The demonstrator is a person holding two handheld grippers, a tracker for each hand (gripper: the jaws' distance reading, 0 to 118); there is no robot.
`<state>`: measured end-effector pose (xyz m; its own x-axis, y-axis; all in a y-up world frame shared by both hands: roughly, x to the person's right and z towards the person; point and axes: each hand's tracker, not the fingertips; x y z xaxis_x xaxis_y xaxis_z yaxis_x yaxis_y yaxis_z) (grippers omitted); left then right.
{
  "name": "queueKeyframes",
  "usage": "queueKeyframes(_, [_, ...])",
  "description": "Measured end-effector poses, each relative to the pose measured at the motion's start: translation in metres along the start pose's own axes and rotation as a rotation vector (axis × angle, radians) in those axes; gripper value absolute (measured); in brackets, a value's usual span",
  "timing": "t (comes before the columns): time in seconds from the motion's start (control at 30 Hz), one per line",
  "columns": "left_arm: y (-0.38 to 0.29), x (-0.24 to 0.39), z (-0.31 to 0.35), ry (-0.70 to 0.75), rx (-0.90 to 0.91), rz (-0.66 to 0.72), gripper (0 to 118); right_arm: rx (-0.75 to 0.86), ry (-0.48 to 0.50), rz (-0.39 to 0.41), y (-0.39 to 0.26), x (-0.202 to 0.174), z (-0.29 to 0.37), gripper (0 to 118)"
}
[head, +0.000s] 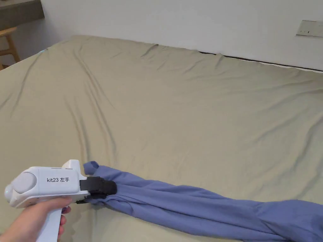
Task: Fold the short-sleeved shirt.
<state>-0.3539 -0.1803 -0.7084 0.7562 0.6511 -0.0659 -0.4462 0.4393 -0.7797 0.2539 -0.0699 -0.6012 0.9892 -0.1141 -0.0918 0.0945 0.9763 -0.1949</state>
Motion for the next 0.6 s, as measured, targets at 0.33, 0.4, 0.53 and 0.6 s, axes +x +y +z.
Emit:
queueKeyframes(0.33, [-0.013, 0.127, 0.042, 0.545, 0.148, -0.61, 8, -0.018, -0.001, 0.047, 0.005, -0.016, 0.003, 1])
queueKeyframes(0.4, [-0.039, 0.168, 0.015, 0.656, 0.123, -0.771, 8, -0.021, 0.013, 0.049, 0.002, -0.018, 0.002, 1])
queueKeyframes(0.53, [-0.09, 0.213, -0.061, 0.699, 0.026, -1.037, 8, -0.029, 0.033, 0.067, 0.001, -0.027, 0.003, 1])
queueKeyframes(0.6, [-0.126, 0.225, -0.095, 0.719, -0.063, -1.193, 8, -0.029, 0.045, 0.069, 0.001, -0.03, 0.004, 1])
